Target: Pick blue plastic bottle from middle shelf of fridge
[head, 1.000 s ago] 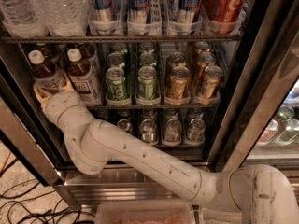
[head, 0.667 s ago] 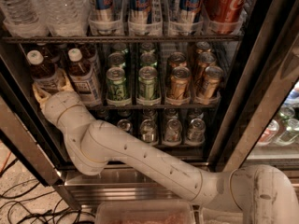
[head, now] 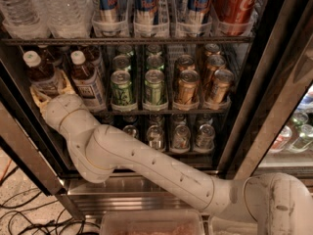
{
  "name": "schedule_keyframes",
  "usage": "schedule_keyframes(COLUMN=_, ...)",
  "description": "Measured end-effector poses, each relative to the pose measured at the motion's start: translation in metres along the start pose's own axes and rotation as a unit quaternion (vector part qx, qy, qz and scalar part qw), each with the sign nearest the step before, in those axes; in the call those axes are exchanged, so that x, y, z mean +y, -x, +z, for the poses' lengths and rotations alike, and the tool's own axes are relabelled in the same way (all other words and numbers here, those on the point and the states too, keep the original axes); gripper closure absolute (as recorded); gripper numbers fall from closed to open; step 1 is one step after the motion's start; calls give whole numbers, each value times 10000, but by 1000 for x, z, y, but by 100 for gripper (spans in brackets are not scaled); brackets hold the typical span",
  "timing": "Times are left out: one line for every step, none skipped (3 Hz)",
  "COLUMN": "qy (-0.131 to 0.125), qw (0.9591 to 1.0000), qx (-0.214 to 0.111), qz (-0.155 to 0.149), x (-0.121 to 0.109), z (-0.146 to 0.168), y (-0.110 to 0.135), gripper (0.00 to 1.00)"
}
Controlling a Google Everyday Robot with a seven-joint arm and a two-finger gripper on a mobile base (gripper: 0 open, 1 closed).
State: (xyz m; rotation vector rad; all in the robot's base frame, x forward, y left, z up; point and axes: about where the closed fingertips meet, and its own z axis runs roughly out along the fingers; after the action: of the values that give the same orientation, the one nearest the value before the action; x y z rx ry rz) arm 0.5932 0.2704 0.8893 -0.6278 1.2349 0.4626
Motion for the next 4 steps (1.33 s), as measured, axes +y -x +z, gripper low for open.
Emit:
schedule_keyframes(qy=330, qw=9989, qx=-199, qz=-283, x=6, z=-4, y=28, gripper=100)
schedule_keyframes(qy=626, qw=9946, qx=-288, qz=-780, x=-16, z=-14, y=64, gripper=100)
schedule_keyframes(qy=854, qw=9916, qx=-133, qz=-965, x=-42, z=-18, y=67, gripper=100)
schedule_keyframes(qy=854, qw=9916, qx=-133, qz=-965, x=-41, z=-18, y=64, gripper=100)
